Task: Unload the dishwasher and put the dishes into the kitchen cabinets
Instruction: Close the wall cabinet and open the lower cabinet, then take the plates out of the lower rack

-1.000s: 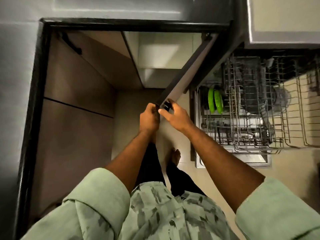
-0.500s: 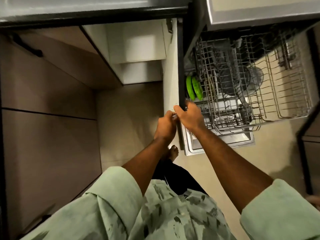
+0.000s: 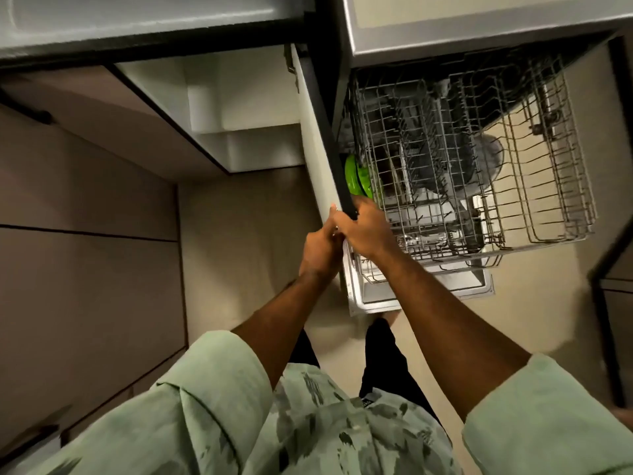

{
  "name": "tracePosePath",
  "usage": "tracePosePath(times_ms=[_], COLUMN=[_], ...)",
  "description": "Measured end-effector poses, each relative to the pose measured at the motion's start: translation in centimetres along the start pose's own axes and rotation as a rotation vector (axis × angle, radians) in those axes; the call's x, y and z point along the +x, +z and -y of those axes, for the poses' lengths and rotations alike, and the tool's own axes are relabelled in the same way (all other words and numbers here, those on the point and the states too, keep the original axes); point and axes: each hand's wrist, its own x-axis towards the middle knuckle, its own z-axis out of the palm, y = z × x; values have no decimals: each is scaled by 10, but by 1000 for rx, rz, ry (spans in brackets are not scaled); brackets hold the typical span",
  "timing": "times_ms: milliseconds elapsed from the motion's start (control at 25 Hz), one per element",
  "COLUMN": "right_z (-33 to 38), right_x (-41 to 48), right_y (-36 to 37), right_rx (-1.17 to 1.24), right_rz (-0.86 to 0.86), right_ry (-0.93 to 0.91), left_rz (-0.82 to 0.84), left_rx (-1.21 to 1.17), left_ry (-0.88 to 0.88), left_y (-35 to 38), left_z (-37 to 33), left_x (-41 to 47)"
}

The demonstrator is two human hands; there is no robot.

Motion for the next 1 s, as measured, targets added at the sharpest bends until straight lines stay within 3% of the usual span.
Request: tracePosePath(times_ms=[160,240,400,520,600,680,800,1000], right_z=[-5,-17,-89,-151,-192,-227,-276,-353], right_x=[-1,-15,-56,-68,-69,-69,-66,-44], right_y=[-11,-27,-73,-109,-134,-153,-174,-191], right_rx=[-44,-18,-30,-171,-283,-416,-564,-765], right_rz=[196,261,168,38,-38,-21,16,48], right_ry=[-50,-96,-62,-3,2,10,38,13], left_rz=[-221,-252,-25,-13,104,252,448,424], left_rx=[46,120,206,449,663,769,786,834], left_ry=[-49,-102,-250,20,245,328,222,120], left_y=[30,45,104,148,170,188,210,218], left_z=[-12,-7,-6,-8,-13,-20,-17,18], left_x=[-17,-16,-35,-60,-59,-55,-34,2])
